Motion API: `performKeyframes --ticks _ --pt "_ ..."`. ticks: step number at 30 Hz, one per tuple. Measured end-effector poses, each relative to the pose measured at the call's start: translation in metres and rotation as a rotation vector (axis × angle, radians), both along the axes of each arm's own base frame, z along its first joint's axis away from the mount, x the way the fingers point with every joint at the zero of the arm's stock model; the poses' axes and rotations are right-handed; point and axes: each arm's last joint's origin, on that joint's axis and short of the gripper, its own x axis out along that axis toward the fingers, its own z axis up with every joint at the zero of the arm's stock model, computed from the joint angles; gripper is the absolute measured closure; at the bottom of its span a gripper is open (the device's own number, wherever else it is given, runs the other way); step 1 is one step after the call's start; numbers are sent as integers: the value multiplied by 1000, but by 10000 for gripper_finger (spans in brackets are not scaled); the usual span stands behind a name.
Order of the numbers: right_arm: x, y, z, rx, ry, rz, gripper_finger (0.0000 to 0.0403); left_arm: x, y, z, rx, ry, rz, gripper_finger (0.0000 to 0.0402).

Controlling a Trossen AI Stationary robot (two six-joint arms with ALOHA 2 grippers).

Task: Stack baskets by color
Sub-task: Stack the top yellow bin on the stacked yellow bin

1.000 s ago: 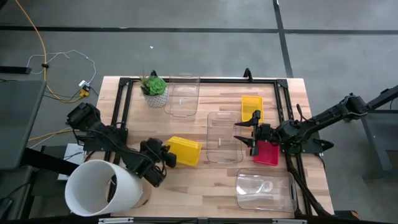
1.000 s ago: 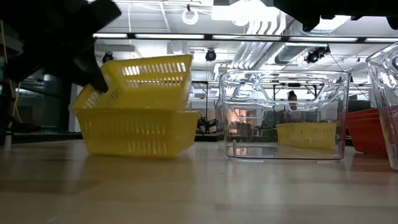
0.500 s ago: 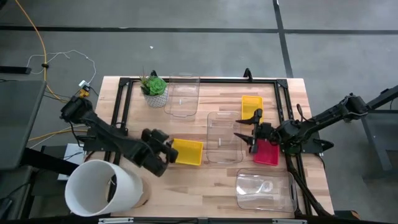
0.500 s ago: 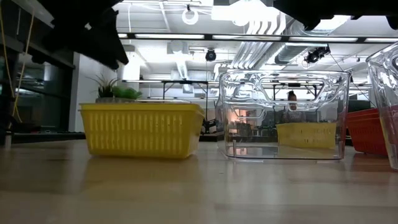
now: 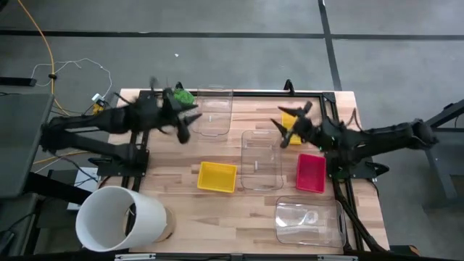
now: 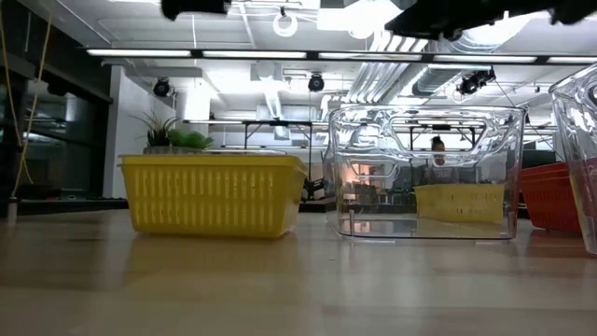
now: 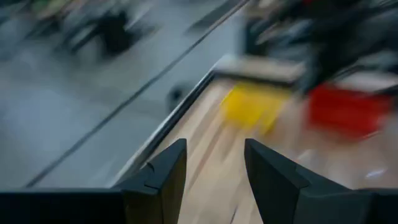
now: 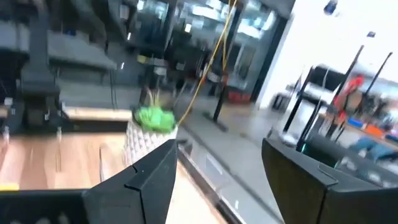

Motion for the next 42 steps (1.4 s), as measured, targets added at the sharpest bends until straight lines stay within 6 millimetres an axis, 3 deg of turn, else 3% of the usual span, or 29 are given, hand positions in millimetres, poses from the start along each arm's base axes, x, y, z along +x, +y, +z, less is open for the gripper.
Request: performKeyframes --ticks 2,6,12,18,25,29,33,38,42 --pt "2 -16 13 69 23 10 181 -13 15 12 56 -58 -86 252" --pt "0 -45 44 244 30 -29 181 -33 38 22 100 -122 -97 252" --pt "-7 -74 85 497 34 -155 181 -38 52 18 -95 -200 -122 252" --pt "-10 -83 113 810 69 -299 181 -30 44 19 -289 -299 -238 252" --pt "-15 -79 121 1153 248 -488 181 -22 36 19 -324 -307 -267 253" --pt "-19 -78 114 1198 324 -620 181 -22 35 20 -286 -298 -293 253" --pt "-24 -76 91 1208 463 -726 181 -22 35 20 -268 -292 -291 253" --pt "-40 -83 37 1247 679 -781 181 -22 35 20 -275 -301 -286 253" --pt "-56 -91 -14 1336 653 -695 181 -22 36 21 -297 -326 -238 253"
